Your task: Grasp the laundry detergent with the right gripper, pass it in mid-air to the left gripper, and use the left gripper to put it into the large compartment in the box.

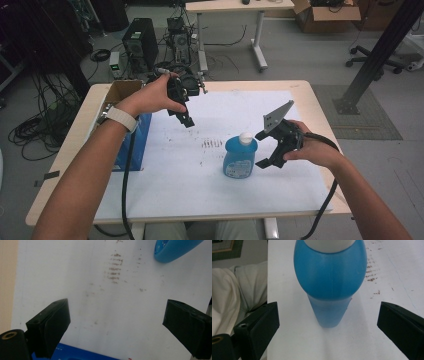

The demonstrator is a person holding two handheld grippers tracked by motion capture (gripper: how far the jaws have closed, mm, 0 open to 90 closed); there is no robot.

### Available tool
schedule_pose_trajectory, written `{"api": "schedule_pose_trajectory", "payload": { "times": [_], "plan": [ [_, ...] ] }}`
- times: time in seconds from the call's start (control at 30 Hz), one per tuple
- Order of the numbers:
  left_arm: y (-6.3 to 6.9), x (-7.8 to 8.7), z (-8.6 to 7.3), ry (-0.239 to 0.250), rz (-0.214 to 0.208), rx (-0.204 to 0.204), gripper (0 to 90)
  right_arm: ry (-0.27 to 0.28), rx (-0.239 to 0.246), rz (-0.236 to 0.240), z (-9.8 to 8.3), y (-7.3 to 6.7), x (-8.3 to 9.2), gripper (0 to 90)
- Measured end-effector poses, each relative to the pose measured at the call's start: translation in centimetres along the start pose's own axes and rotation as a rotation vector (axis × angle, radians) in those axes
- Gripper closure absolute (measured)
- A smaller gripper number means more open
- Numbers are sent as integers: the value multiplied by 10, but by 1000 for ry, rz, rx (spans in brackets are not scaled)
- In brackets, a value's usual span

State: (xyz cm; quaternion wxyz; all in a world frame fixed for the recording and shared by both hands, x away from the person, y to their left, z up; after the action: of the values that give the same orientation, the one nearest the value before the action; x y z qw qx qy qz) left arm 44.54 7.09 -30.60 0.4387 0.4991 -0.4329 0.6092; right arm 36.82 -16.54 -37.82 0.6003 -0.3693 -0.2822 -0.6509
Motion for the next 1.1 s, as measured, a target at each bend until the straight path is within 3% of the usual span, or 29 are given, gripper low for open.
{"api": "schedule_pose_trajectory", "payload": {
  "times": [0.6,1.1],
  "plan": [
    [0,-2,1,-1,3,-4,77,76,16,-2,-6,0,-7,36],
    [0,-3,2,1,0,-5,80,104,9,-3,-10,1,-16,33]
  ]
}}
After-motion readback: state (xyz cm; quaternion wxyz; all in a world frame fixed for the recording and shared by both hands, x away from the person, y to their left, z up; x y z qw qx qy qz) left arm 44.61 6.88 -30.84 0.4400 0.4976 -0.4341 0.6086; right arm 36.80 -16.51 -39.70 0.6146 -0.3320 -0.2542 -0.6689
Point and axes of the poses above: each handheld gripper's, and its own axes: x roughly backward along the jaws, z roughly out of its top, y roughly to its right, the point moved 7 cm from there along -x, roughly forward along the jaws, and after that the axes turned 4 degrees about -y, right-handed, at the moved point
